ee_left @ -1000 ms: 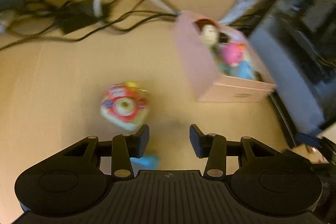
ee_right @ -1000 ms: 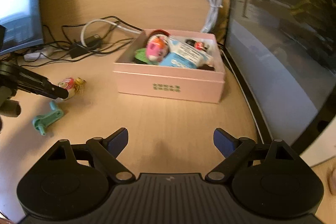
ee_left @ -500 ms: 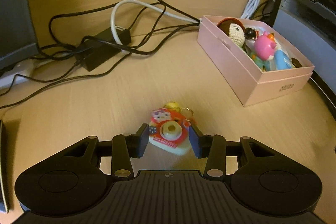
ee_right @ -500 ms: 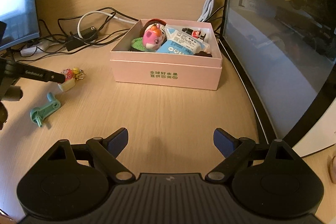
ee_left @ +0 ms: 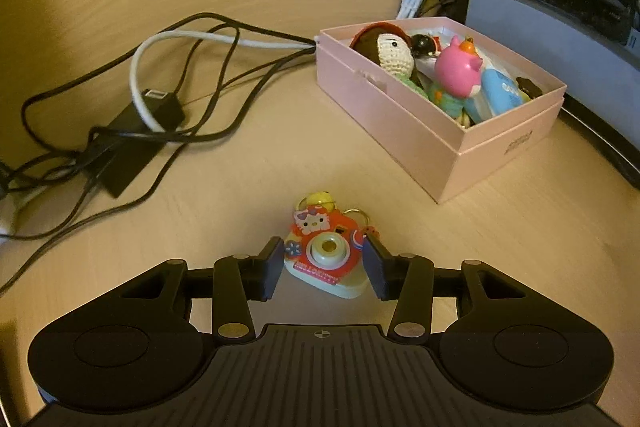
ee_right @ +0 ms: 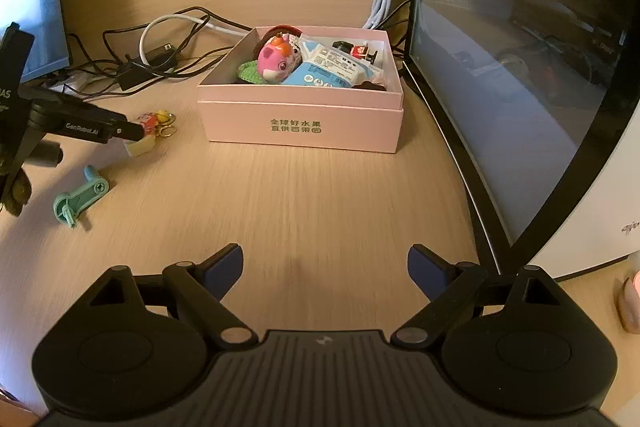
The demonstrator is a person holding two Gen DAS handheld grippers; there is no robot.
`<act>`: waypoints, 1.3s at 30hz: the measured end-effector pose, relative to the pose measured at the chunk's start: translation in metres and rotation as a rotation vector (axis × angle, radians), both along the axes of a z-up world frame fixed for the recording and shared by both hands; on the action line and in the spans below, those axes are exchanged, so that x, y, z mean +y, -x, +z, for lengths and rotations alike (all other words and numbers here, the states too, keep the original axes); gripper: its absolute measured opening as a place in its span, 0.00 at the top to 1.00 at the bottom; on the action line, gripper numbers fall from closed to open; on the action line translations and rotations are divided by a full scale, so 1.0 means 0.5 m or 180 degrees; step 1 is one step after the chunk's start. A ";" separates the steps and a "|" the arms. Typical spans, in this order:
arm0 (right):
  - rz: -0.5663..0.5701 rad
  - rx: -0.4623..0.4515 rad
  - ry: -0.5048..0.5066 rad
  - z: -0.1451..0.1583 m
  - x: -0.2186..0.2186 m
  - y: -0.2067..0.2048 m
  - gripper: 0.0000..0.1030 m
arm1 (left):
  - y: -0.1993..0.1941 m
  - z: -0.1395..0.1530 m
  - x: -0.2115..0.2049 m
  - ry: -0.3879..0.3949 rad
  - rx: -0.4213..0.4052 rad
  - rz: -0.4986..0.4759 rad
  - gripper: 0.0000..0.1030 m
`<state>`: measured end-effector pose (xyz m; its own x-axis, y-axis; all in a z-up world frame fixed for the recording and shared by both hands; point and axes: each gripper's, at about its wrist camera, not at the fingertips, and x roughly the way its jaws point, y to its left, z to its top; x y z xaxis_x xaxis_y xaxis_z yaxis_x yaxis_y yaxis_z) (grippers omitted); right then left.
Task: Organize objects
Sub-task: 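Hold the red Hello Kitty keychain above the desk with the left tool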
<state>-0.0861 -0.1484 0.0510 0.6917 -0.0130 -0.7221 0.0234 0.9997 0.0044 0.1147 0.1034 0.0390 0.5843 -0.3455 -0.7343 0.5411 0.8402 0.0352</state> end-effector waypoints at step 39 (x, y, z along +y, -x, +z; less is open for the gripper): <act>0.0024 0.0062 -0.0087 -0.014 0.001 0.013 0.11 | 0.139 0.007 -0.118 -0.0002 0.0057 -0.0022 0.46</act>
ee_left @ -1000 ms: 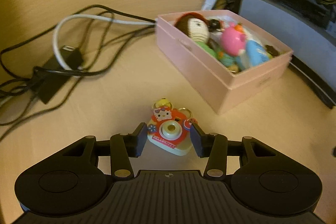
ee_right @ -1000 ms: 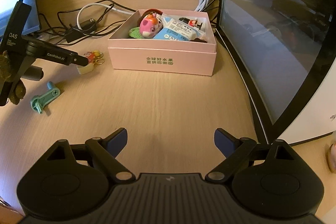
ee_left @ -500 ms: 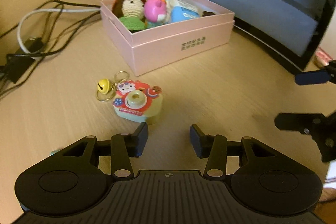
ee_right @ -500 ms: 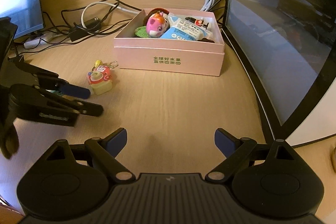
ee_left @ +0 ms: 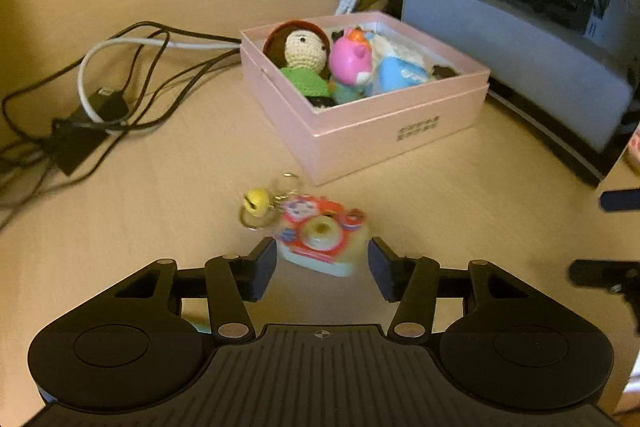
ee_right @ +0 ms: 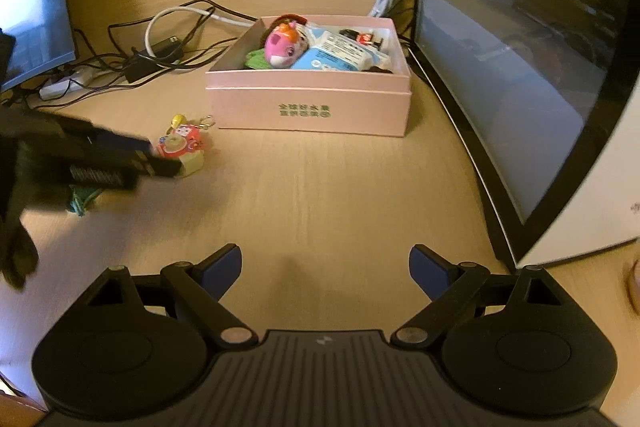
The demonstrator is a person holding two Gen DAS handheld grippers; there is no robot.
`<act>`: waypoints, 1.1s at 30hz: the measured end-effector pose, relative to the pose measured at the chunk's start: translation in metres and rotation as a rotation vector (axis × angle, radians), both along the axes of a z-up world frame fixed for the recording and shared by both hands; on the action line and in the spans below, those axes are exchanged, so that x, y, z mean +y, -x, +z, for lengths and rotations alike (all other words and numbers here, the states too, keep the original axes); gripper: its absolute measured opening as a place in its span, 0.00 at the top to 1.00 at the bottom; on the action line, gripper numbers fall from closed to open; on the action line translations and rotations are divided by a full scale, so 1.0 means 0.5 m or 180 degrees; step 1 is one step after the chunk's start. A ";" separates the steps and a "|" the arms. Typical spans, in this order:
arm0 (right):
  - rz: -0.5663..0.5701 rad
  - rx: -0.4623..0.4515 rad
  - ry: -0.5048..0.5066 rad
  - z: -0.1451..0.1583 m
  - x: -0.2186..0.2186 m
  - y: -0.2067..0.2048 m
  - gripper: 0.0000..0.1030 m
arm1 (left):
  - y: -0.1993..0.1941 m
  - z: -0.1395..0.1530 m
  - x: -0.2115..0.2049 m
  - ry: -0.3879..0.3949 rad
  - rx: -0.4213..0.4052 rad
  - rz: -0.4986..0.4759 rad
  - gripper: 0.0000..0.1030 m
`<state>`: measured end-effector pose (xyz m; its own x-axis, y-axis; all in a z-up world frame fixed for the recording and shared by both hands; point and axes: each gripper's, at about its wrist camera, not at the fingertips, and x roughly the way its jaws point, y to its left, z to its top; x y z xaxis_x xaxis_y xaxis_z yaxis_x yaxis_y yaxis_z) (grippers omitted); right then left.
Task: Organize objects
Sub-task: 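Hold the red Hello Kitty keychain above the desk with the left tool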
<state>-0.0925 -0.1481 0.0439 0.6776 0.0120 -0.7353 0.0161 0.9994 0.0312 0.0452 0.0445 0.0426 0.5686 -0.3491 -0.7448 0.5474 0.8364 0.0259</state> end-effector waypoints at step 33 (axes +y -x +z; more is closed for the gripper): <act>-0.0002 0.0106 -0.0050 -0.019 -0.031 -0.008 0.11 | -0.068 -0.022 -0.030 -0.0128 0.0136 0.0126 0.44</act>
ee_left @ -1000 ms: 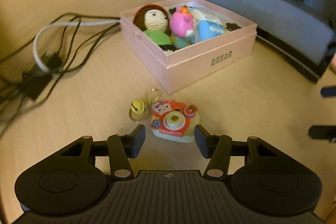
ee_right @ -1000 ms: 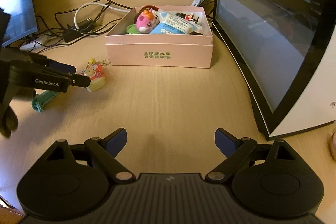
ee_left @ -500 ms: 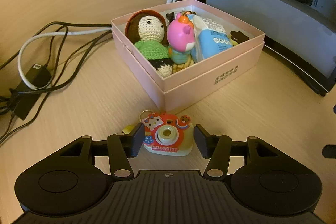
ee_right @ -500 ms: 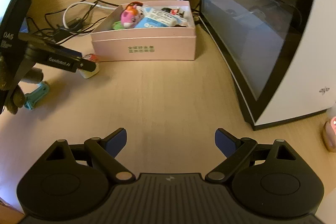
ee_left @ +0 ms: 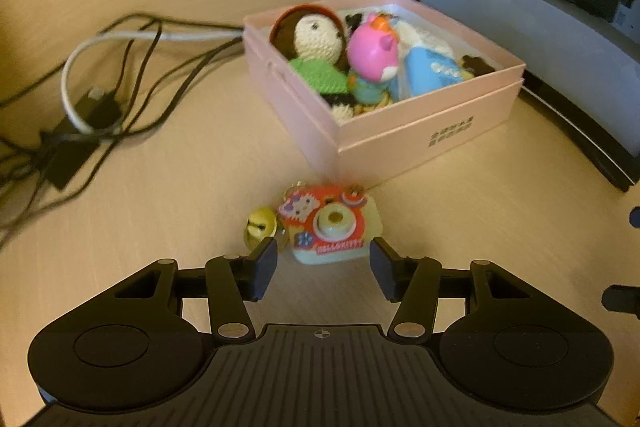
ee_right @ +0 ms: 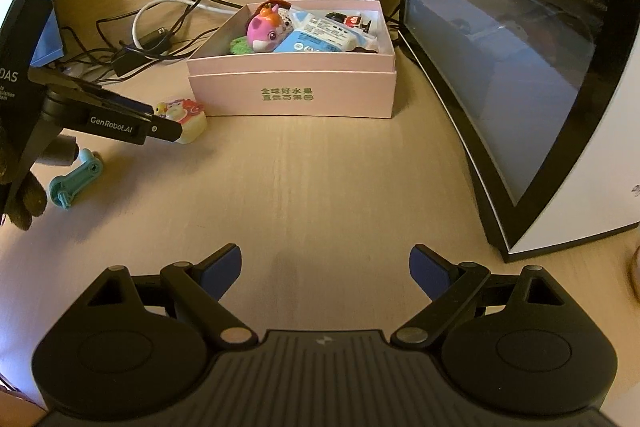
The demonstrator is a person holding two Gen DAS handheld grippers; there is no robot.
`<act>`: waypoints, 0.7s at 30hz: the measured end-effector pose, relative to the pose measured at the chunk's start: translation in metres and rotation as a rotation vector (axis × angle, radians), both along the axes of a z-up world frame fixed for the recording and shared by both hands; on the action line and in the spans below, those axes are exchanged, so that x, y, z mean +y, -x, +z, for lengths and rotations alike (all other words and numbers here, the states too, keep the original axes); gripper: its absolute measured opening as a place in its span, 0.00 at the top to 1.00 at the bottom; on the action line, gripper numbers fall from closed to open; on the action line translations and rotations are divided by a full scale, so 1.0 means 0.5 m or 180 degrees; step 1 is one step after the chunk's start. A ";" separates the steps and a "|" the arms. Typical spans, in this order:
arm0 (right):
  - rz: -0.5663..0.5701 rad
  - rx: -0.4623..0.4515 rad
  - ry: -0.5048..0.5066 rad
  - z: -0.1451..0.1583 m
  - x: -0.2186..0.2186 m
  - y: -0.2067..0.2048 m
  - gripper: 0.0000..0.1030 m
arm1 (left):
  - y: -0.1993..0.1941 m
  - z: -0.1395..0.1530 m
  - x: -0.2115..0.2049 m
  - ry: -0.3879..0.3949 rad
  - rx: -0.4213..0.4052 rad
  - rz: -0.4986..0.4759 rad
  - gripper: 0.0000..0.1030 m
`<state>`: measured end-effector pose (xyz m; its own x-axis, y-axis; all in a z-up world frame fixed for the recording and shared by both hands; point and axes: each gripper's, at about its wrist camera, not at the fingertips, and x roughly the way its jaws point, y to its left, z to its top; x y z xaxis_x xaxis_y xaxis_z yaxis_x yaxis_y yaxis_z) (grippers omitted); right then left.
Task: Organize objects
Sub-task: 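Hold the red Hello Kitty keychain above the desk with the left tool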
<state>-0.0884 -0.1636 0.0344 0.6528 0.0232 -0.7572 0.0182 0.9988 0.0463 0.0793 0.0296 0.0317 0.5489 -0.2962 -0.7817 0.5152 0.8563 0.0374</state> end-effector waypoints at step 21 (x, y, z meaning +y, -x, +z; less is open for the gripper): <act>-0.0094 0.0082 -0.0038 -0.011 -0.027 0.007 0.11 | -0.012 -0.032 -0.038 0.0208 -0.0252 0.0547 0.40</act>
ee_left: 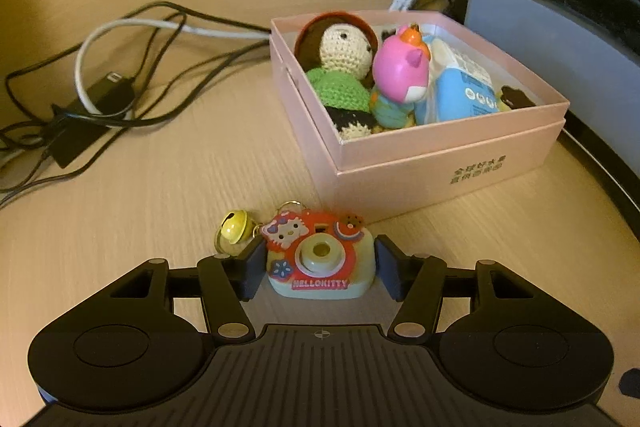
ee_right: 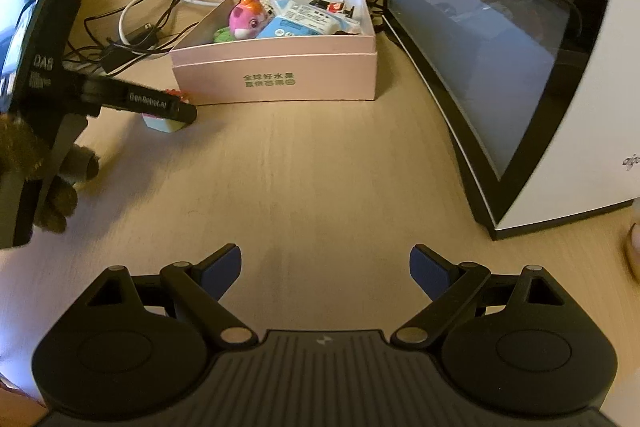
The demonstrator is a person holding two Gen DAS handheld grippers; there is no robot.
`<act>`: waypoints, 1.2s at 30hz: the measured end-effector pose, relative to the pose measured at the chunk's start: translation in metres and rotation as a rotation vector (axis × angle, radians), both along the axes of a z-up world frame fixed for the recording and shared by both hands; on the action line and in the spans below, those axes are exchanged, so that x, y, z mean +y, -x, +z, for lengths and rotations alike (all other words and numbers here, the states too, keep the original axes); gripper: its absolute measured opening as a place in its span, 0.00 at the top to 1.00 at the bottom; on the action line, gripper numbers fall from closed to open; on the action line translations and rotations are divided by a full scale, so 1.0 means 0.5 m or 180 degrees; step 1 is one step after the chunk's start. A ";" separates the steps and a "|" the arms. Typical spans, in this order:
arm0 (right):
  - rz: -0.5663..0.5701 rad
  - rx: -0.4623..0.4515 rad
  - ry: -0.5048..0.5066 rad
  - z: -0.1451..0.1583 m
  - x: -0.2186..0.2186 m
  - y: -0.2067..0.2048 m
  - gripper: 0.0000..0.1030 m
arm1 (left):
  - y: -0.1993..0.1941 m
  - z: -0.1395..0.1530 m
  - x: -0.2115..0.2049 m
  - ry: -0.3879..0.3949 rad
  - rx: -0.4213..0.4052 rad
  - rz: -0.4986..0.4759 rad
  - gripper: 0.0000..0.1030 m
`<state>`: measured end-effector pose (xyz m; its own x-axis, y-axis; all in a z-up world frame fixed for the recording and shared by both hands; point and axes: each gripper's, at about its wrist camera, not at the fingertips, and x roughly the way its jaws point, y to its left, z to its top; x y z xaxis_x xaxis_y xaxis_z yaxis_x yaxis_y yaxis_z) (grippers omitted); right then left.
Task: Organize objects
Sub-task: 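Hold the red Hello Kitty keychain above the desk with the left tool, then grasp the teal plastic crank piece with the right tool while the left tool holds Hello Kitty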
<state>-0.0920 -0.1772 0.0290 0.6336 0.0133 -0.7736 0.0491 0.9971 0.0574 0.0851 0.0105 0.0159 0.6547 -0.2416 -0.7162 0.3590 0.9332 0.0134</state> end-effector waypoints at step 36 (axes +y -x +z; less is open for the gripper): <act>0.1715 -0.0314 -0.0048 0.025 0.286 -0.130 0.11 | 0.291 0.213 0.389 0.0843 -0.0075 0.1862 0.41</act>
